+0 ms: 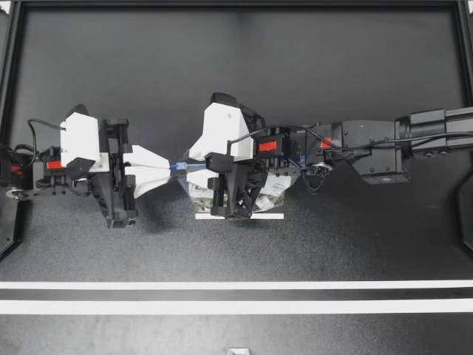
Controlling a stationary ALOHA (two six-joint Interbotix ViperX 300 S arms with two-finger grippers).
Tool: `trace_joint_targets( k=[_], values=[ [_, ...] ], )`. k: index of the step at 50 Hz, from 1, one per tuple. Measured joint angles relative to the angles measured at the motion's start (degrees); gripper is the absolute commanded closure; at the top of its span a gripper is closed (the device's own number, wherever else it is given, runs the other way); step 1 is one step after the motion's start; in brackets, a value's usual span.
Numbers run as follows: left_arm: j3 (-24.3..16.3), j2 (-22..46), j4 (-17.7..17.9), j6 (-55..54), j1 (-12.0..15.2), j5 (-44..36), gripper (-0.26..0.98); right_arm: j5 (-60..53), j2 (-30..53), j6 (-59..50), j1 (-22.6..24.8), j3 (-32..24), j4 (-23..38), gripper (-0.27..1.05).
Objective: Slide open the ziploc bag.
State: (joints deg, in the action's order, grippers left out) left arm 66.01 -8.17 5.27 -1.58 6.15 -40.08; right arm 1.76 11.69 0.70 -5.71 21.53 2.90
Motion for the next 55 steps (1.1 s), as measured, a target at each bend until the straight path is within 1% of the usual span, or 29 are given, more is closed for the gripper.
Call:
trace_joint_targets(
  k=[12,34,39,48,55],
  values=[
    [0.0,1.7,0.0,-0.1,0.0,0.0,0.87,0.2,-0.8,-0.4,0.0,-1.0,0.1,0.51],
    [0.0,1.6,0.1,0.1,0.0,0.1,0.87,1.8,-0.8,-0.5,0.0,-1.1,0.1,0.53],
    [0.0,1.4,0.0,0.2,0.0,0.1,0.87,2.1,-0.8,-0.5,0.0,-1.0,0.1,0.6],
    [-0.1,1.1,0.1,0.3,0.0,0.1,0.87,3.2,-0.8,-0.6,0.0,-1.1,0.1,0.83],
    [-0.1,1.1,0.0,0.2,0.0,0.1,0.87,5.5,-1.1,-0.3,0.0,-1.4,0.1,0.93]
  ],
)
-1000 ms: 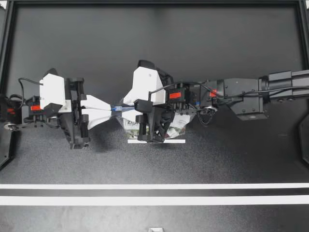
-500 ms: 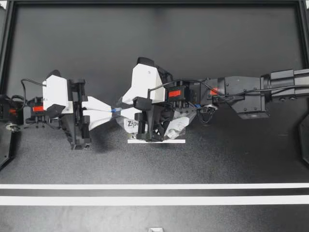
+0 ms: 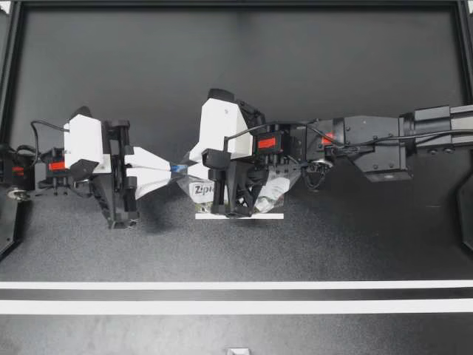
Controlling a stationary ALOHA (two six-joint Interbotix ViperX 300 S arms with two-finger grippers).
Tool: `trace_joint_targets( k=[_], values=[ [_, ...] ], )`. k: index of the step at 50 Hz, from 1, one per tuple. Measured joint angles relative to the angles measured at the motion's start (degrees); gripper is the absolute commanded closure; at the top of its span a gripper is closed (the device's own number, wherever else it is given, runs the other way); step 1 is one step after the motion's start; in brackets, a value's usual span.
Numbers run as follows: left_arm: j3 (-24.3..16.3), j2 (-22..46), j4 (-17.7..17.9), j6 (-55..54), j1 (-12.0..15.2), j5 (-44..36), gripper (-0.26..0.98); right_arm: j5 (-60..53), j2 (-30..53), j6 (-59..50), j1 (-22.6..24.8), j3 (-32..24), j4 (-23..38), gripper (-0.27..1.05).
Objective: Slide open the ziploc bag.
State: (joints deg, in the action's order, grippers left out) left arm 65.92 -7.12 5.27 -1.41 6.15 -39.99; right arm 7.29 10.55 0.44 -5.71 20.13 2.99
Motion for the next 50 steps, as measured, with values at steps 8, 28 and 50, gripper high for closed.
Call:
trace_joint_targets(
  k=[8,28,50],
  values=[
    [-0.1,-0.2,0.2,0.1,-0.3,-0.1,0.87,7.7,-2.2,0.3,0.0,-0.4,0.0,0.94],
    [0.6,-0.4,0.9,0.2,-0.2,-0.1,0.87,26.1,-5.0,1.6,0.0,-1.6,2.1,0.94],
    [1.0,-0.4,1.0,0.4,-0.2,-0.1,0.87,47.5,-11.3,5.1,-0.1,0.4,4.6,0.94]
  ],
)
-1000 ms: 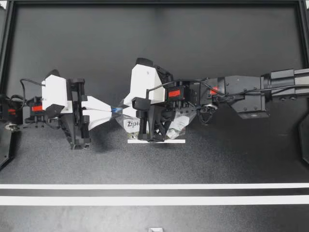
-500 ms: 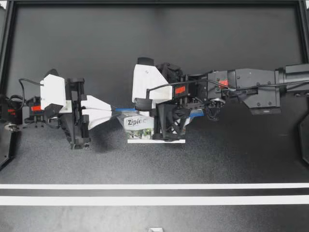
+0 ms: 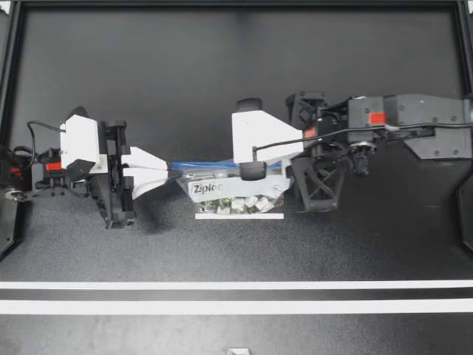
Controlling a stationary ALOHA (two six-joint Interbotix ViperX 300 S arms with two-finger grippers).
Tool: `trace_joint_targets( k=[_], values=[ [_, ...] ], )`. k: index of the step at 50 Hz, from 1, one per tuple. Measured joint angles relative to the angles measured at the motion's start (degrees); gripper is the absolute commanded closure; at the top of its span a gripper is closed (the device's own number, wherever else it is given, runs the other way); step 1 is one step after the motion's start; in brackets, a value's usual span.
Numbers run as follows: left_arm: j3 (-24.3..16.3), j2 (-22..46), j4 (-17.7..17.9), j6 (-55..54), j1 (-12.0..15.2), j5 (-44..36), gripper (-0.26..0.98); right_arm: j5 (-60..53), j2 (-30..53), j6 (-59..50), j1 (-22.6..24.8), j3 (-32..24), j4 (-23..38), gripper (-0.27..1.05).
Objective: Slide open the ziploc bag.
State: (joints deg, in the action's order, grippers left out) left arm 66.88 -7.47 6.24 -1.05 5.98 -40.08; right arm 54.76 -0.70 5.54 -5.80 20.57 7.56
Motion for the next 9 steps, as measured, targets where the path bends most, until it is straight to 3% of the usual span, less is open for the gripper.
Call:
trace_joint_targets(
  k=[9],
  values=[
    [0.0,-0.2,0.0,0.0,0.0,0.0,0.87,0.4,-2.4,0.0,-0.3,3.1,0.1,0.94]
  ],
)
